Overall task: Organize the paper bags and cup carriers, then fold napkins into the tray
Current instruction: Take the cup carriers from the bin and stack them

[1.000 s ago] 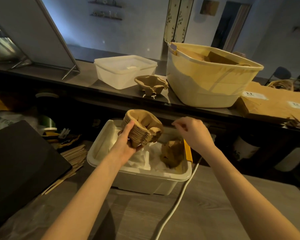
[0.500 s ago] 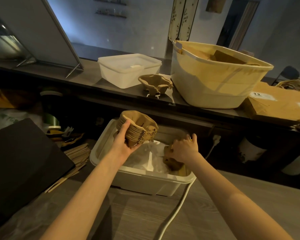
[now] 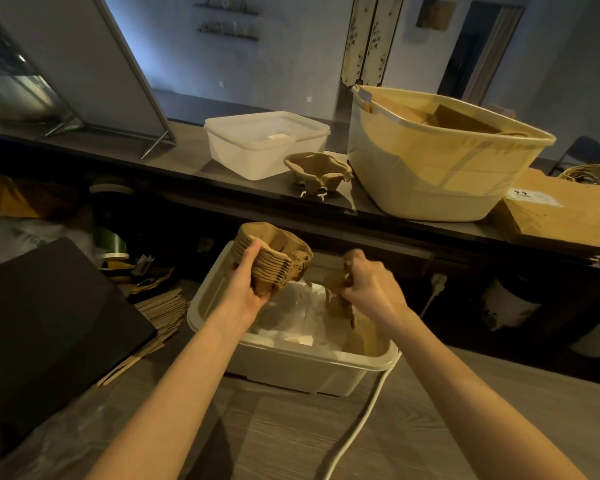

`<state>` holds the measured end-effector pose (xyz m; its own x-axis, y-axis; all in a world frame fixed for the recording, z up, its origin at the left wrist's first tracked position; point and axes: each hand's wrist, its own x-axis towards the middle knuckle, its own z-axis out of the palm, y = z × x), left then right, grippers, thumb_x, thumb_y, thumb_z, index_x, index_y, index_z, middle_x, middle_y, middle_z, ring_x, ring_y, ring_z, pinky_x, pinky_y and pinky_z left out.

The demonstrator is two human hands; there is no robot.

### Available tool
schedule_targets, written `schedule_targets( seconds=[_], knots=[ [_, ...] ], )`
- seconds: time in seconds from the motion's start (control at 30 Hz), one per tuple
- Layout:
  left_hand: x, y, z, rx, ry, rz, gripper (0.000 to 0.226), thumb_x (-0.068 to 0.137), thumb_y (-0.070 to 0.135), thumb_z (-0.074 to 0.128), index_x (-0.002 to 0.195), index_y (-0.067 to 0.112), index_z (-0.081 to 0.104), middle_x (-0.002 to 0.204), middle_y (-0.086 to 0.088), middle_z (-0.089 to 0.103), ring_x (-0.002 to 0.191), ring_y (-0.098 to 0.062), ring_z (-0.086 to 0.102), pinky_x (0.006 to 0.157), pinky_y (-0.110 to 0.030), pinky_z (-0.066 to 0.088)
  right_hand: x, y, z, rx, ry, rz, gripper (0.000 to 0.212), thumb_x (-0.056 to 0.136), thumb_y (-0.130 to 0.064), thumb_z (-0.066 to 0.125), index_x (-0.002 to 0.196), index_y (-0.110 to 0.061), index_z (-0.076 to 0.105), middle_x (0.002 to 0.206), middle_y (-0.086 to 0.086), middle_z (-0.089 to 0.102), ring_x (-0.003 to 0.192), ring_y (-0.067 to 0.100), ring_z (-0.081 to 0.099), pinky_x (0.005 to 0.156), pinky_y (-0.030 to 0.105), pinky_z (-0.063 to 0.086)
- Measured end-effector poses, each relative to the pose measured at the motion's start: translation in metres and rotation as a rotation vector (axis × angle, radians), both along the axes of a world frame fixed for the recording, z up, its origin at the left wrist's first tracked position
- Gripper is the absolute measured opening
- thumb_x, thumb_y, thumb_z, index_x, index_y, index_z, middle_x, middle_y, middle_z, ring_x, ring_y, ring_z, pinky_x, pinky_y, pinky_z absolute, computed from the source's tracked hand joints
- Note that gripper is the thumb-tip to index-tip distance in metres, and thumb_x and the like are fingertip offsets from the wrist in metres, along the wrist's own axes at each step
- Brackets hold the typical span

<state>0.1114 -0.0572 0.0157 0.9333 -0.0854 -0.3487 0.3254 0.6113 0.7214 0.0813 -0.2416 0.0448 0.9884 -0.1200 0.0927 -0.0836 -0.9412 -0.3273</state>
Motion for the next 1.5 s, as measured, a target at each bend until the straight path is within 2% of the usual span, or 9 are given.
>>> schedule_targets(
  seconds=[0.17, 0.3, 0.57, 0.67, 0.83, 1.03, 1.2, 1.3, 1.5],
  knots=[
    [0.000, -0.001, 0.001, 0.076, 0.067, 0.003, 0.083, 0.064, 0.053, 0.071, 0.134, 0.019, 0.041, 0.120, -0.013, 0.059, 0.107, -0.028, 0.059, 0.071, -0.033, 0.054, -0.017, 0.003, 0.055, 0.259, -0.084, 0.114, 0.061, 0.082, -0.013, 0.070, 0.133, -0.021, 0.038, 0.104, -0.002, 0.064, 0.096, 0.014, 0.063, 0.083, 0.034, 0.056],
    [-0.001, 0.000, 0.004, 0.045, 0.067, -0.054, 0.095, 0.050, 0.050, 0.075, 0.133, 0.016, 0.042, 0.121, -0.016, 0.058, 0.111, -0.030, 0.057, 0.075, -0.039, 0.053, -0.025, 0.010, 0.073, 0.160, -0.329, 0.252, 0.038, 0.083, -0.011, 0.069, 0.117, -0.020, 0.055, 0.102, -0.004, 0.067, 0.093, 0.012, 0.063, 0.082, 0.029, 0.054],
    [-0.009, 0.003, 0.010, 0.074, 0.032, -0.269, 0.055, 0.081, 0.050, 0.057, 0.123, 0.014, 0.053, 0.117, -0.019, 0.060, 0.106, -0.031, 0.059, 0.072, -0.037, 0.052, -0.010, 0.026, 0.048, -0.182, -0.555, 0.514, 0.022, 0.075, -0.012, 0.076, 0.095, -0.019, 0.070, 0.091, -0.001, 0.072, 0.074, 0.019, 0.069, 0.058, 0.031, 0.056],
    [-0.008, 0.005, 0.009, 0.113, 0.024, -0.256, 0.055, 0.086, 0.053, 0.051, 0.125, 0.015, 0.052, 0.117, -0.019, 0.060, 0.107, -0.031, 0.058, 0.073, -0.036, 0.053, -0.009, 0.030, 0.041, -0.152, -0.450, 0.571, 0.022, 0.084, -0.017, 0.068, 0.106, -0.021, 0.068, 0.103, -0.002, 0.069, 0.090, 0.017, 0.067, 0.073, 0.029, 0.054],
    [-0.010, 0.011, 0.007, 0.089, -0.013, -0.254, 0.049, 0.087, 0.053, 0.050, 0.122, 0.018, 0.056, 0.116, -0.017, 0.062, 0.109, -0.029, 0.058, 0.090, -0.039, 0.050, -0.010, 0.022, 0.041, 0.182, -0.259, 0.550, 0.028, 0.091, -0.036, 0.054, 0.117, -0.027, 0.061, 0.119, -0.012, 0.059, 0.112, 0.002, 0.050, 0.092, 0.021, 0.043],
    [-0.015, 0.013, 0.010, 0.037, -0.054, -0.268, 0.046, 0.089, 0.052, 0.043, 0.121, 0.022, 0.056, 0.118, -0.014, 0.061, 0.112, -0.028, 0.054, 0.096, -0.042, 0.044, -0.005, 0.020, 0.031, 0.679, -0.166, 0.160, 0.035, 0.098, -0.034, 0.043, 0.130, -0.020, 0.050, 0.122, -0.008, 0.054, 0.110, 0.004, 0.050, 0.083, 0.014, 0.042],
    [-0.028, 0.019, 0.019, -0.044, -0.081, -0.279, 0.036, 0.093, 0.044, 0.039, 0.114, 0.022, 0.059, 0.116, -0.014, 0.059, 0.113, -0.031, 0.051, 0.097, -0.045, 0.040, -0.005, 0.029, 0.027, 1.249, 0.341, -0.025, 0.039, 0.100, -0.044, 0.030, 0.105, -0.020, 0.061, 0.113, 0.010, 0.062, 0.107, 0.025, 0.058, 0.092, 0.039, 0.049],
    [-0.040, 0.026, 0.020, -0.070, -0.066, -0.293, 0.047, 0.086, 0.045, 0.046, 0.126, 0.021, 0.054, 0.128, -0.016, 0.054, 0.120, -0.034, 0.049, 0.094, -0.046, 0.044, -0.014, 0.033, 0.027, 1.376, 0.416, -0.005, 0.041, 0.099, -0.043, 0.034, 0.115, -0.014, 0.058, 0.112, 0.014, 0.063, 0.102, 0.026, 0.061, 0.074, 0.037, 0.054],
    [-0.074, 0.037, 0.022, 0.017, -0.052, -0.256, 0.043, 0.096, 0.049, 0.030, 0.116, 0.022, 0.058, 0.126, -0.013, 0.056, 0.120, -0.031, 0.049, 0.103, -0.044, 0.037, -0.040, 0.038, 0.022, 1.397, 0.394, 0.091, 0.030, 0.098, -0.033, 0.044, 0.099, -0.011, 0.063, 0.102, 0.013, 0.065, 0.094, 0.025, 0.064, 0.074, 0.038, 0.058]
  ],
)
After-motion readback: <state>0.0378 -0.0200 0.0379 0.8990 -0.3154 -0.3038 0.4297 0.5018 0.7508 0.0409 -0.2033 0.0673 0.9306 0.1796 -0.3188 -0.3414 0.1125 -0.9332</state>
